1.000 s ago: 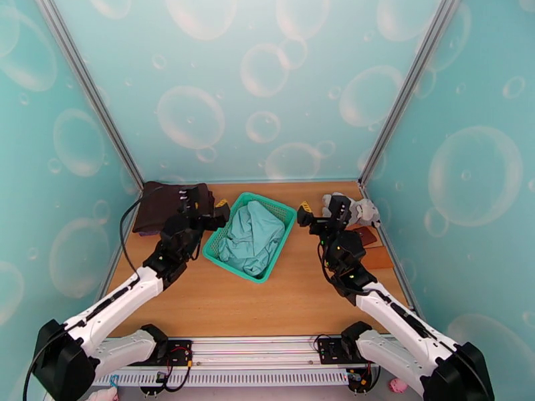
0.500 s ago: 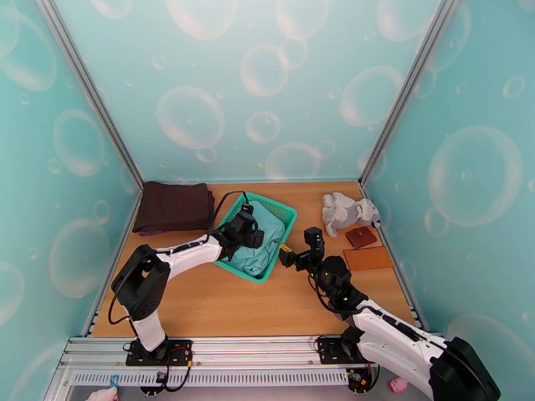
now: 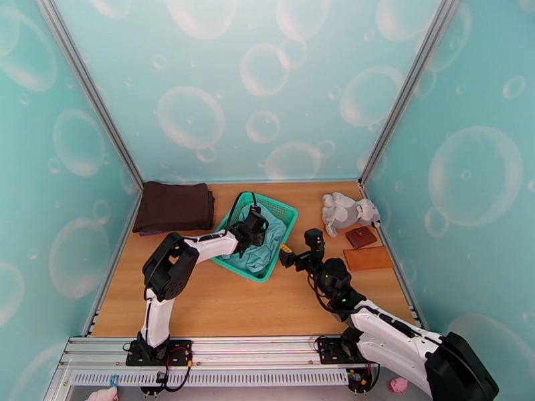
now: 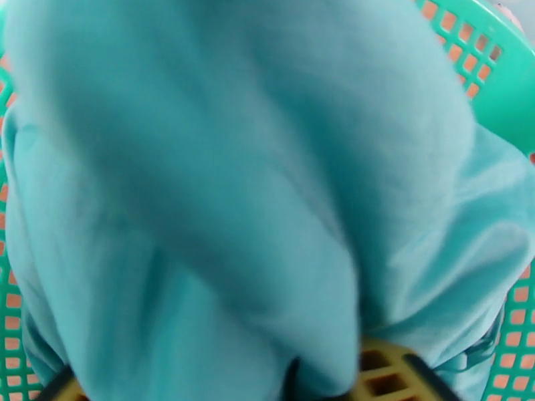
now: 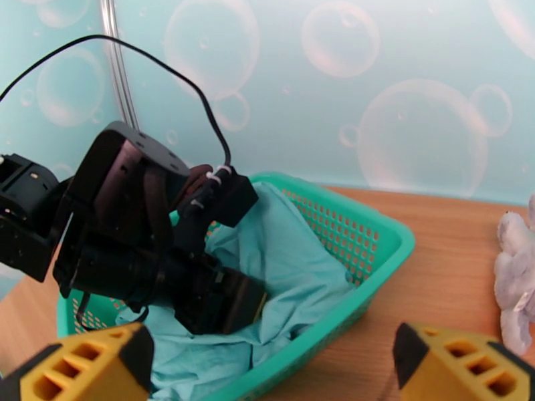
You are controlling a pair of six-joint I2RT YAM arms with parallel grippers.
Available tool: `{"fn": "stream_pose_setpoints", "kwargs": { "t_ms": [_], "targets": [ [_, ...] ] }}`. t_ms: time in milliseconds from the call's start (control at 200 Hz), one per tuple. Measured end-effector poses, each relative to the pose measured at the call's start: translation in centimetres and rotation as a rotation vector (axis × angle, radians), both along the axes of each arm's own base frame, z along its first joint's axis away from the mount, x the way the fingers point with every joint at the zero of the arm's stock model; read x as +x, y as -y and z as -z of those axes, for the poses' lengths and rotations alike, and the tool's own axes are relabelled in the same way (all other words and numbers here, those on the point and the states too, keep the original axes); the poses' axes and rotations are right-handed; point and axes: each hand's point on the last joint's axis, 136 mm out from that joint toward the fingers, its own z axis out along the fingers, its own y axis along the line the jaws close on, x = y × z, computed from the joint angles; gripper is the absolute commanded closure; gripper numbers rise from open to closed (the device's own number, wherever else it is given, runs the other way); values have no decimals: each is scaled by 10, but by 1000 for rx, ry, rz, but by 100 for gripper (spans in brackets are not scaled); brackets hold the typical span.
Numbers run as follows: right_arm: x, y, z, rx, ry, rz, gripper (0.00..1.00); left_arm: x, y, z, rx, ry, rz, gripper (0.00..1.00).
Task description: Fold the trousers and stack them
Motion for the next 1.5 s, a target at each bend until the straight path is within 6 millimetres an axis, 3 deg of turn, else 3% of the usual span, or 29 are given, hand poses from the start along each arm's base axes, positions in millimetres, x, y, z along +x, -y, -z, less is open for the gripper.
{"fn": "stream_pose_setpoints", "kwargs": {
  "t_ms": [220,350,460,620,725,845,935,1015,1110,1195,1250,1360,1500],
  "targets": [
    [1,2,0,0,1,11,1,-12,3,-20,-39,-35,39,100],
    [1,3,-1,-1,2,16,1,-18,1,-69,-67,2,50,100],
    [1,4,-1,-3,5,22,1,-14,-1,-146,-128,114,51,100],
    [1,6,-4,-8,17,34,1,-31,-26,-290,-278,362,38,100],
    [1,7,-7,-6,28,37,1,-64,-62,-382,-390,545,26,100],
    [-2,2,-8,-20,36,20,1,-117,-117,-483,-532,779,3,100],
    [-9,-12,-8,-50,45,-28,1,-158,-161,-540,-628,931,-22,100],
    [-18,-34,-7,-104,57,-102,3,-189,-196,-572,-683,1030,-56,100],
    [-34,-70,-9,-184,77,-217,6,-210,-229,-582,-704,1090,-120,100],
    [-52,-103,-9,-267,104,-322,8,-211,-247,-563,-668,1085,-204,100],
    [-64,-125,-6,-333,119,-390,11,-203,-253,-537,-613,1051,-267,100],
    [-82,-160,11,-468,113,-488,16,-184,-263,-464,-454,944,-396,100],
    [-85,-180,43,-628,54,-536,25,-177,-279,-388,-293,840,-499,100]
  ]
}}
